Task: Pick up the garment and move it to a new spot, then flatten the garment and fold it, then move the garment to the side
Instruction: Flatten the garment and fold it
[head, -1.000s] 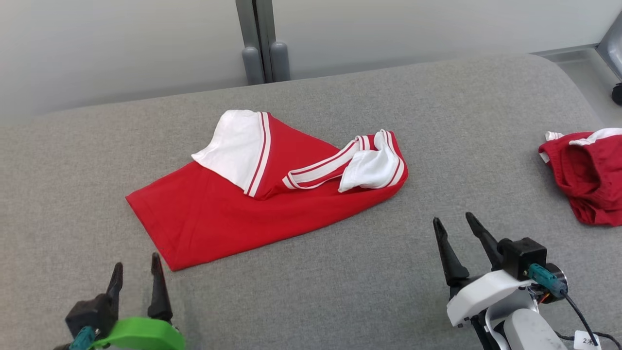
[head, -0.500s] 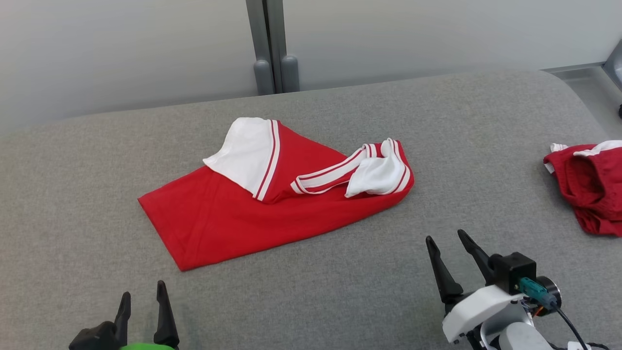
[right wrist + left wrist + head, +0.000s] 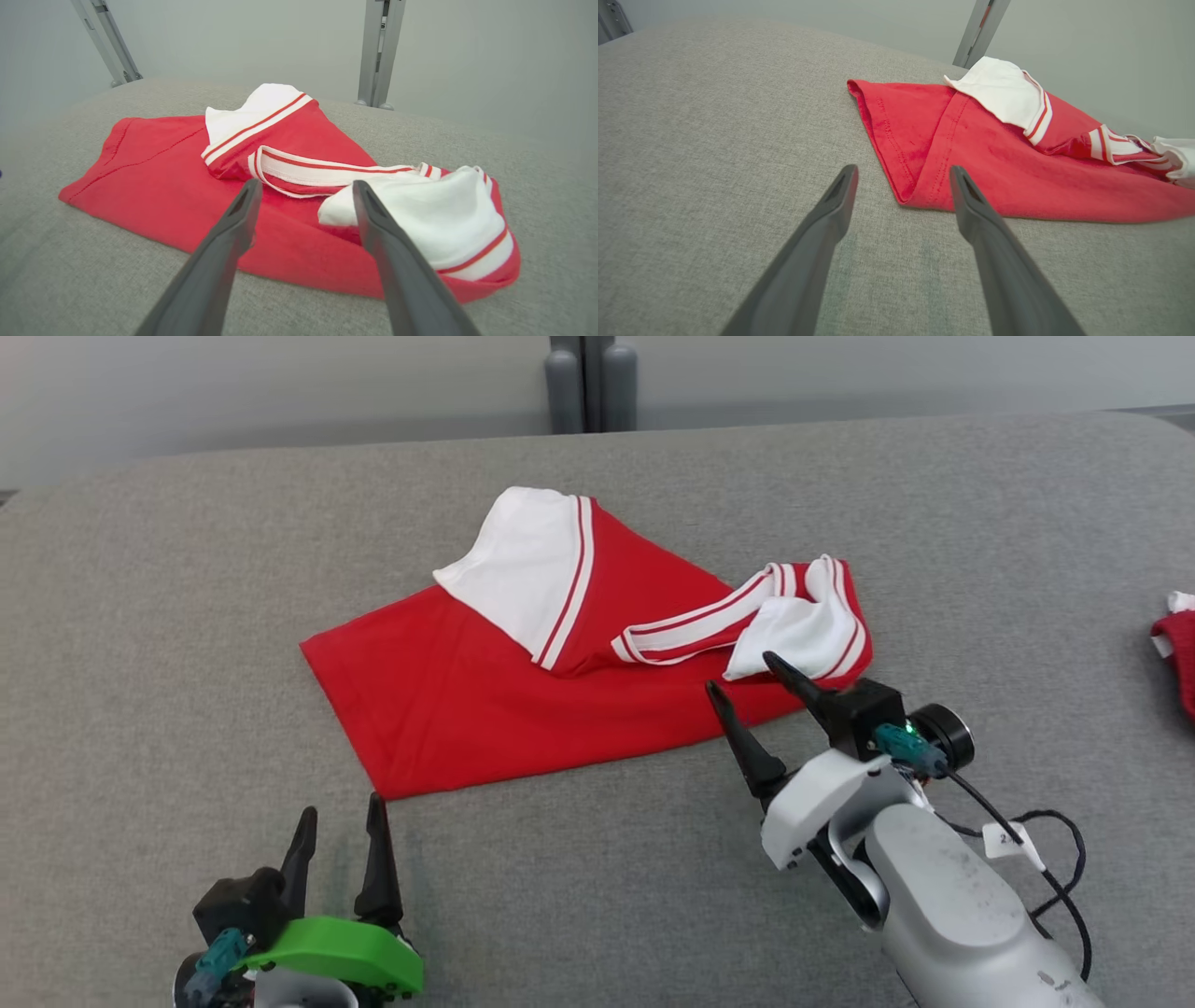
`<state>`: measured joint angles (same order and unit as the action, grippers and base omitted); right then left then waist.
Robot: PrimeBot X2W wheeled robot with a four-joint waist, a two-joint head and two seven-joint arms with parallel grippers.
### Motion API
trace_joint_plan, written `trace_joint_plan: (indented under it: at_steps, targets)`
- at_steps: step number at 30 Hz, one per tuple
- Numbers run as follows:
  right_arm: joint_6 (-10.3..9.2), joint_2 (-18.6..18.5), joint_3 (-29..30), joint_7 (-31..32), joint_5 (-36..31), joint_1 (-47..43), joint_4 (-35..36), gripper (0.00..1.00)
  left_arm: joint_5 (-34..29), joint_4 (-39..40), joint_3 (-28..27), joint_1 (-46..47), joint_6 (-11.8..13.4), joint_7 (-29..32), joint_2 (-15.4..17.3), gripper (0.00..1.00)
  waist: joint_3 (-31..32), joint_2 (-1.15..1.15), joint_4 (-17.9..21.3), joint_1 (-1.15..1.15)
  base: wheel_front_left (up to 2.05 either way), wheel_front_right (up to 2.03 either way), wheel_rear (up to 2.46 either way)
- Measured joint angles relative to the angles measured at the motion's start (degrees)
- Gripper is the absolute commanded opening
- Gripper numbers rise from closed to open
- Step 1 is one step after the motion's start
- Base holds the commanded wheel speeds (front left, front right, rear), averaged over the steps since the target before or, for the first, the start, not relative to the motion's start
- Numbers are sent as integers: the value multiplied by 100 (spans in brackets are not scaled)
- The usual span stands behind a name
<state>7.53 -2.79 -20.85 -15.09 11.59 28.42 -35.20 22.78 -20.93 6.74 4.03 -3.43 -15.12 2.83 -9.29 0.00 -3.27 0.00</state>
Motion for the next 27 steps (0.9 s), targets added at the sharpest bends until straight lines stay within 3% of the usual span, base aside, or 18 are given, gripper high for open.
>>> trace_joint_plan:
  at_steps: [15,16,18,19,20,21,27]
  targets:
    - [0,0,-615,0,668,1156,-1228,100,180,21,456,262,93,0,1,100,-621,0,-788,0,0,0,0]
    - [0,-1,-616,0,669,1190,-1258,94,185,38,468,273,93,0,1,100,-649,0,-819,0,0,0,0]
    - [0,1,-598,0,677,1248,-1277,51,197,85,495,309,110,-1,2,100,-715,0,-885,0,0,0,0]
    - [0,0,-593,0,676,1259,-1280,44,198,98,505,319,118,0,2,100,-738,0,-908,0,0,0,0]
    - [0,0,-588,0,668,1263,-1281,12,201,114,515,322,120,0,2,100,-765,0,-932,0,0,0,0]
    - [0,0,-587,0,644,1264,-1289,0,213,123,525,322,140,0,2,100,-790,0,-953,0,0,0,0]
    - [0,-1,-320,1,539,1374,-955,0,225,127,556,343,152,0,2,100,-883,0,-1012,0,0,0,0]
